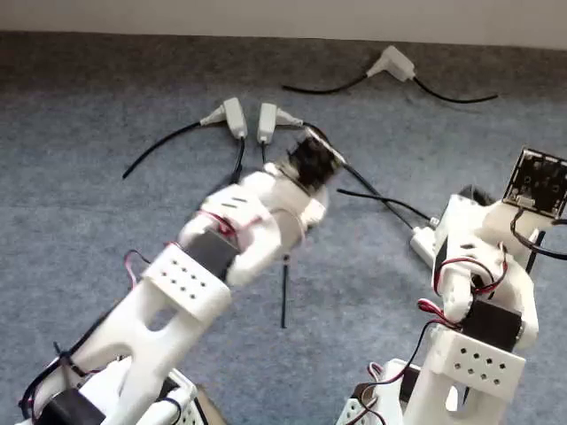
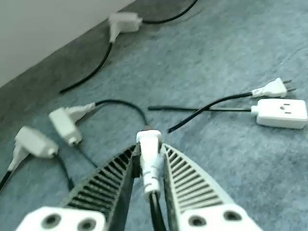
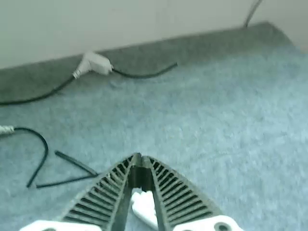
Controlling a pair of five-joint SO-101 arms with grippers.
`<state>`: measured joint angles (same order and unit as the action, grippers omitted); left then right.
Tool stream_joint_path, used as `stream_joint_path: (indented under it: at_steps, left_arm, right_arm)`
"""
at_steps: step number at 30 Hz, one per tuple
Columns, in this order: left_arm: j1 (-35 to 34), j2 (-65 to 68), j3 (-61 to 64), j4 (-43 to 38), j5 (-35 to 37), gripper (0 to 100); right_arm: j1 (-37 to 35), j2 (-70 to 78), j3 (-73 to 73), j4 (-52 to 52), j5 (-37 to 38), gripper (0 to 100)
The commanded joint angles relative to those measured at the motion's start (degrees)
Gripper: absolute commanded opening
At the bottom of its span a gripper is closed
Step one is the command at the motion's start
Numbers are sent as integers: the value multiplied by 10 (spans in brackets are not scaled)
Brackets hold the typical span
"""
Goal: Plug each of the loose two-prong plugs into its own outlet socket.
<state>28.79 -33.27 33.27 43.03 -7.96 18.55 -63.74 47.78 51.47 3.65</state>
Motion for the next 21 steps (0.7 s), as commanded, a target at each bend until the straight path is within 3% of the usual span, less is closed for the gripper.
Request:
stream_joint_path:
  at_steps: [1, 7, 15, 21]
  left_arm:
    - [-43, -2, -138, 216, -6, 6]
    - [-88, -1, -185, 377, -33, 6]
    - [-96, -2, -122, 455, -342, 6]
    - [-120, -2, -64, 464, -547, 6]
  right_arm:
    - [51, -6, 89, 9, -6, 7]
    - [58, -6, 221, 7, -56, 7]
    - [58, -6, 305, 6, -45, 7]
    - [58, -6, 389, -102, 8, 7]
